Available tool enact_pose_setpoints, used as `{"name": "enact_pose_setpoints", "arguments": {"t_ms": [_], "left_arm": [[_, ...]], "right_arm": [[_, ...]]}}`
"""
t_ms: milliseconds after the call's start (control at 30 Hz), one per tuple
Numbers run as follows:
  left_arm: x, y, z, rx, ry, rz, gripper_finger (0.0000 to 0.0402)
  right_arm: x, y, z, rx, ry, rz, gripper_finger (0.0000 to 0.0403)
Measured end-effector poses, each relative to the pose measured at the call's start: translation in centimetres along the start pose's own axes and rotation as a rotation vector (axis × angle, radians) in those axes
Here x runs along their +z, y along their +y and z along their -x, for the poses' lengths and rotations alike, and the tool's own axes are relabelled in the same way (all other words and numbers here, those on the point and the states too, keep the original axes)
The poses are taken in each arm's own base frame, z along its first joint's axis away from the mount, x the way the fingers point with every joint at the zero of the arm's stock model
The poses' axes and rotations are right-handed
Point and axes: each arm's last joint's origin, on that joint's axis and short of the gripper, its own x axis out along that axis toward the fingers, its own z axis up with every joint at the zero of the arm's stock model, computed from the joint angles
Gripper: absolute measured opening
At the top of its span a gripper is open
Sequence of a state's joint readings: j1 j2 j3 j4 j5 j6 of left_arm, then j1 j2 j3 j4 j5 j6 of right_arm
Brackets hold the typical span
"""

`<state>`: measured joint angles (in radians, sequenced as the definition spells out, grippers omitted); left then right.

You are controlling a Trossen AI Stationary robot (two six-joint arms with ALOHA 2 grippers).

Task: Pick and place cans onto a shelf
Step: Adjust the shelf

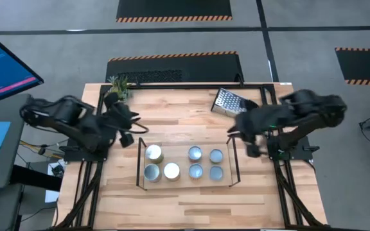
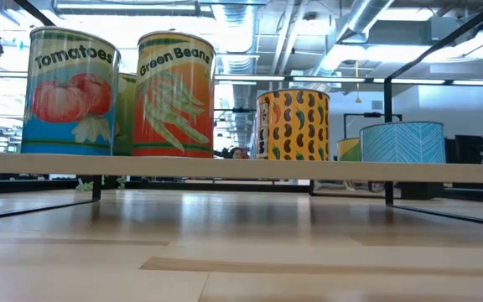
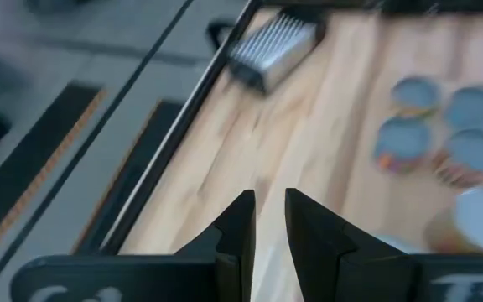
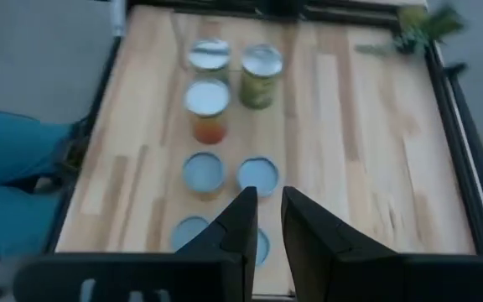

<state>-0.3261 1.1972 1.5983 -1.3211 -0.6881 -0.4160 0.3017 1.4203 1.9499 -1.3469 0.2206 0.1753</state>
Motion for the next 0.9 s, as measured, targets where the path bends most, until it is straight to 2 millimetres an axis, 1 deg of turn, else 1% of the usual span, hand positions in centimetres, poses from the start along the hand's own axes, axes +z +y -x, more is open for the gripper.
{"name": "enact_pose_setpoints", "arguments": {"t_ms": [33,100,167,233,333,467,500,633,700,767,833,900], "left_arm": [[-0.3,0.2,0.5,-0.026,-0.034,-0.004,0.0057],[-1.1,0.8,1.2,-0.111,-0.092,-0.007,0.0057],[-2.2,1.3,1.4,-0.225,-0.161,-0.018,0.0057],[-3.7,1.7,1.3,-0.352,-0.253,-0.028,0.0057],[-5.8,2.5,1.1,-0.513,-0.446,0.001,0.0057],[-9.5,3.0,-0.6,-0.626,-0.625,0.077,0.0057],[-10.6,3.0,-1.2,-0.645,-0.648,0.087,0.0057],[-14.1,2.2,-4.0,-0.761,-0.744,0.097,0.0057],[-15.4,1.9,-5.2,-0.824,-0.804,0.096,0.0057],[-16.5,1.7,-6.4,-0.845,-0.841,0.115,0.0057],[-17.3,1.8,-7.4,-0.824,-0.857,0.157,0.0057],[-17.7,2.1,-7.9,-0.8,-0.868,0.217,0.0057]], "right_arm": [[-0.4,0.3,0.7,0.009,-0.031,0.01,0.0082],[-1.8,0.7,1.7,0.04,-0.069,0.046,0.0082],[-3.5,1.0,2.2,0.08,-0.127,0.061,0.0082],[-5.7,1.1,2.2,0.125,-0.212,0.071,0.0082],[-9.1,0.8,1.5,0.191,-0.368,0.074,0.0082],[-14.2,0.2,-0.8,0.281,-0.554,0.072,0.0082],[-15.5,0.0,-1.5,0.303,-0.587,0.069,0.0082],[-19.9,-0.6,-3.6,0.395,-0.705,0.063,0.0082],[-21.6,-0.9,-4.1,0.435,-0.765,0.066,0.0082],[-23.2,-1.2,-4.5,0.473,-0.818,0.086,0.0082],[-24.5,-1.4,-4.6,0.501,-0.875,0.101,0.0082],[-25.7,-1.6,-5.0,0.51,-0.906,0.095,0.0082]]}}
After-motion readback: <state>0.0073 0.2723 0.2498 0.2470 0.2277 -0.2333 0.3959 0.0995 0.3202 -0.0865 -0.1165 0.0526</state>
